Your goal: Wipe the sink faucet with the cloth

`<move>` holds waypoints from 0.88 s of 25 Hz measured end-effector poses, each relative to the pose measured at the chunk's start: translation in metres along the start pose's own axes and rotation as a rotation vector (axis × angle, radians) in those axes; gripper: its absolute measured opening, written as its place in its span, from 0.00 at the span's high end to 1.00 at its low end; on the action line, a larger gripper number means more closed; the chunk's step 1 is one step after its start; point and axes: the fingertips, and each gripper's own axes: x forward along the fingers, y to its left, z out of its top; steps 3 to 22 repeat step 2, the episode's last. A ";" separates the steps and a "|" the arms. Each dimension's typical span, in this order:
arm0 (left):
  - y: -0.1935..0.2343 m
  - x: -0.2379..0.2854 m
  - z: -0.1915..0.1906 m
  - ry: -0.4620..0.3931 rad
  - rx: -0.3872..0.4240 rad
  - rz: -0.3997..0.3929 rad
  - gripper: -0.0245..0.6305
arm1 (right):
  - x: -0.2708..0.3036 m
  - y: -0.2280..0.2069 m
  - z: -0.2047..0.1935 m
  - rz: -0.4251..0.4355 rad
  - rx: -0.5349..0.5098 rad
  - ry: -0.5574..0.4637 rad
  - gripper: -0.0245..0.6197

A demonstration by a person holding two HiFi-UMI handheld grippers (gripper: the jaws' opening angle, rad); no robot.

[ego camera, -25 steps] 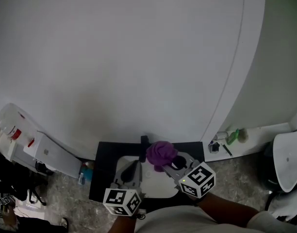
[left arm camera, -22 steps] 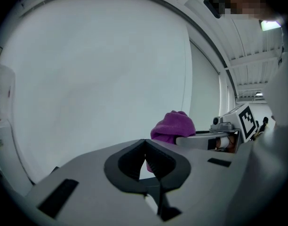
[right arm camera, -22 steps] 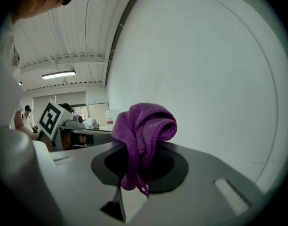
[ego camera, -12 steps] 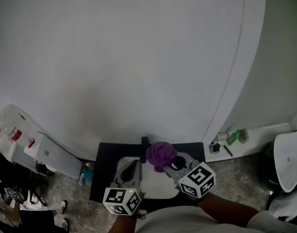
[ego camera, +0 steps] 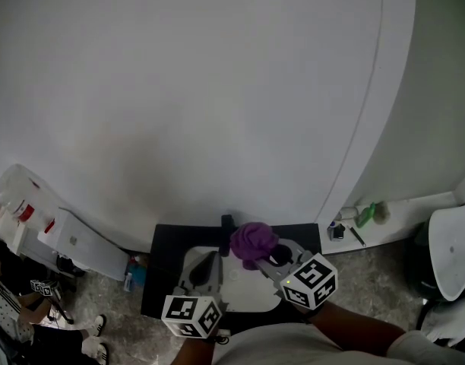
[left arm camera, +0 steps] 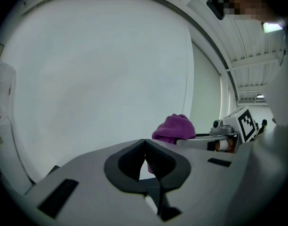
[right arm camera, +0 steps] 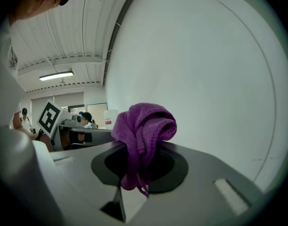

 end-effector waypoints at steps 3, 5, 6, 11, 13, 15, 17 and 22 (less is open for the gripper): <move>-0.001 0.000 0.000 0.002 0.001 -0.001 0.95 | 0.000 0.000 -0.001 0.001 0.006 0.002 0.84; -0.001 0.000 0.000 0.002 0.001 -0.001 0.95 | 0.000 0.000 -0.001 0.001 0.006 0.002 0.84; -0.001 0.000 0.000 0.002 0.001 -0.001 0.95 | 0.000 0.000 -0.001 0.001 0.006 0.002 0.84; -0.001 0.000 0.000 0.002 0.001 -0.001 0.95 | 0.000 0.000 -0.001 0.001 0.006 0.002 0.84; -0.001 0.000 0.000 0.002 0.001 -0.001 0.95 | 0.000 0.000 -0.001 0.001 0.006 0.002 0.84; -0.001 0.000 0.000 0.002 0.001 -0.001 0.95 | 0.000 0.000 -0.001 0.001 0.006 0.002 0.84; -0.001 0.000 0.000 0.002 0.001 -0.001 0.95 | 0.000 0.000 -0.001 0.001 0.006 0.002 0.84; -0.001 0.000 0.000 0.002 0.001 -0.001 0.95 | 0.000 0.000 -0.001 0.001 0.006 0.002 0.84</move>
